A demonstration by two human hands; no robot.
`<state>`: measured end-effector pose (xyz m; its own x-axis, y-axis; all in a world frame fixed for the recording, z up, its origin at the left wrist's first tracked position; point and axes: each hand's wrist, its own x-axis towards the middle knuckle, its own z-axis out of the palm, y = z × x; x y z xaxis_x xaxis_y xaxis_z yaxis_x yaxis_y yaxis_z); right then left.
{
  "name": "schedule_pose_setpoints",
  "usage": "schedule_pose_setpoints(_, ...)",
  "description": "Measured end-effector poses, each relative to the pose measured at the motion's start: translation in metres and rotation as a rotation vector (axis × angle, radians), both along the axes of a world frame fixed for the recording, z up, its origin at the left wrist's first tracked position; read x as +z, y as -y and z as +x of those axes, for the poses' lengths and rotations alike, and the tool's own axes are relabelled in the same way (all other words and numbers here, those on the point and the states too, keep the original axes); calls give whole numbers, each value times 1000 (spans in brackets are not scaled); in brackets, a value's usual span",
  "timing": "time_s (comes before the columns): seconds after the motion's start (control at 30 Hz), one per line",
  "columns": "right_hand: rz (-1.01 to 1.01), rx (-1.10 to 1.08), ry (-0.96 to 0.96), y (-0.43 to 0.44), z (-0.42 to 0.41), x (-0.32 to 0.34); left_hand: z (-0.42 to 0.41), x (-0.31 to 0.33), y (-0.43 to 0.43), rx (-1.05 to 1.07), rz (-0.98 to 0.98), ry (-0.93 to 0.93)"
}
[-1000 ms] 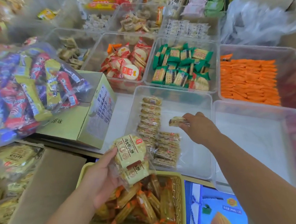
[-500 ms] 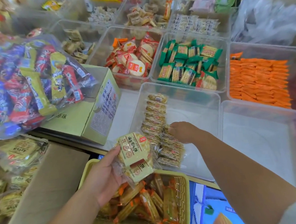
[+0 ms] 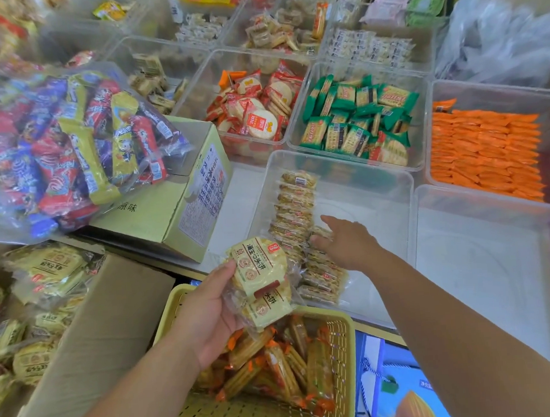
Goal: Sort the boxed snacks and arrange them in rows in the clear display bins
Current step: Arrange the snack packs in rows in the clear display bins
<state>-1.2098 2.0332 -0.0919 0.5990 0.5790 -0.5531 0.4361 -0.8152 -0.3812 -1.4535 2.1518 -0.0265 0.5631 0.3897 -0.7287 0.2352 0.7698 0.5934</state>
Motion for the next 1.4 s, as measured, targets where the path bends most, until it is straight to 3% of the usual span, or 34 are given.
schedule_pose_setpoints(0.07, 162, 30, 52, 4, -13, 15, 0, 1, 0, 18, -2, -15)
schedule_pose_setpoints(0.17, 404, 195, -21, 16, -38, 36, 2, 2, 2, 16, 28, -46)
schedule_pose_setpoints(0.27, 516, 385, -2, 28, -62, 48, 4, 6, 5, -6, 50, -86)
schedule_pose_setpoints(0.5, 745, 474, 223, 44, -79, 58, 5, 21, 1, -168, 14, -190)
schedule_pose_setpoints(0.63, 792, 439, 165, 48, -85, 59, 8, 26, 1, -218, -17, -178)
schedule_pose_setpoints(0.77, 851, 246, 39, 54, -94, 57, 13, 18, 1, -156, -15, -156)
schedule_pose_setpoints(0.9, 839, -113, -54, 59, -81, 59, 14, 14, 1, -89, 17, -210)
schedule_pose_setpoints(0.97, 829, -205, 59, 61, -62, 56, 13, 11, 1, -79, 36, -223)
schedule_pose_setpoints(1.17, 568, -201, 478, 52, 18, 27, 11, 5, 1, -25, -14, -190)
schedule_pose_setpoints(1.4, 218, -91, 384, 20, 38, -15, 11, 1, 3, 15, 5, -163)
